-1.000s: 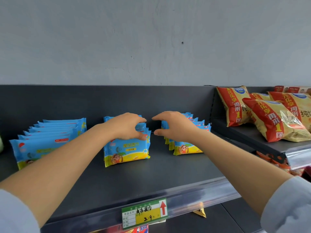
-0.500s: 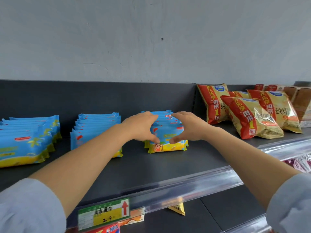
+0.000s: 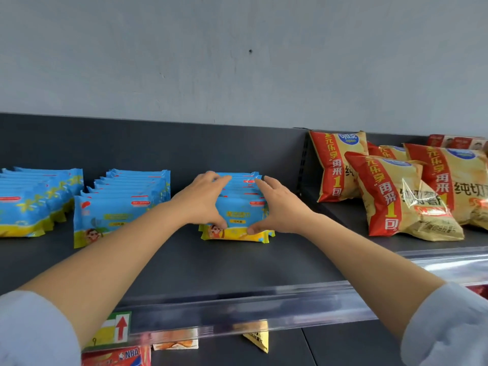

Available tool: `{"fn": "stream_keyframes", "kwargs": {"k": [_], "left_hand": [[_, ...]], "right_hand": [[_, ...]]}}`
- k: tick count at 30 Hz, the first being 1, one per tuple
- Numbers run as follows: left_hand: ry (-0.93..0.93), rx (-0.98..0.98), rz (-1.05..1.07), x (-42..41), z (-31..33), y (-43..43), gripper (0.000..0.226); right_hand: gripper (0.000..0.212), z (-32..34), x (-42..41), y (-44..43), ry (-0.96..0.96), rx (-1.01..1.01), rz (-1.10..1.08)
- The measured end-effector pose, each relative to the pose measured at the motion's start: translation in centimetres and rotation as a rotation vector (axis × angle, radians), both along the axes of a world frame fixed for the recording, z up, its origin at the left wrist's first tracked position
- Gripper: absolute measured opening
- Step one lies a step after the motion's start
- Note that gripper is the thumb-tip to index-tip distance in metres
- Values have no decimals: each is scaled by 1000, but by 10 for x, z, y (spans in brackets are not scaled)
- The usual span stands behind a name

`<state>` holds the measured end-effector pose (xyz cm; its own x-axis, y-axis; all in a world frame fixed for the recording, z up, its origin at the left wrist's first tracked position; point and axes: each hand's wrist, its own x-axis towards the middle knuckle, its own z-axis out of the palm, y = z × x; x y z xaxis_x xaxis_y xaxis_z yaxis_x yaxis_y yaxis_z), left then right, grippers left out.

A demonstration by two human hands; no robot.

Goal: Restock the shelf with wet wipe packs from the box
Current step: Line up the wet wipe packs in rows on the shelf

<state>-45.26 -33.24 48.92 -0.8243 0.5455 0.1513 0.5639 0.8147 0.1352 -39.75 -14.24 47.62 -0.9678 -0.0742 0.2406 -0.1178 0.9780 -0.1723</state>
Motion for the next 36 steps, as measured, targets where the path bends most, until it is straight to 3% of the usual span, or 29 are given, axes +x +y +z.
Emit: {"fn": "stream_keyframes", "kwargs": {"k": [4, 6, 9, 11, 17, 24, 28, 31, 36], "left_hand": [[-271, 277, 150, 2, -2, -3, 140], [-400, 397, 183, 2, -6, -3, 140], [-475, 470, 160, 1, -8, -2, 140], [-495, 488, 132, 2, -8, 0, 139], [-554, 559, 103, -1, -11, -13, 138], [-539, 553, 98, -7, -17, -15, 133], [-464, 359, 65, -7, -8, -20, 131], [-380, 167, 36, -8, 3, -19, 135], [-367, 163, -11, -13, 7, -15, 126]], "right_hand": [[127, -2, 0, 2, -75, -251, -152], [104, -3, -3, 2, -160, -405, -214], [49, -6, -7, 1, -220, -611, -178], [42, -7, -12, -1, -253, -713, -115], [69, -13, -20, 3, -312, -794, -79], [59, -13, -12, -2, -242, -756, -73], [70, -3, -5, 0, -272, -734, -23], [93, 8, -3, 0, -301, -736, 63], [109, 9, -14, -1, -349, -724, 96]]}}
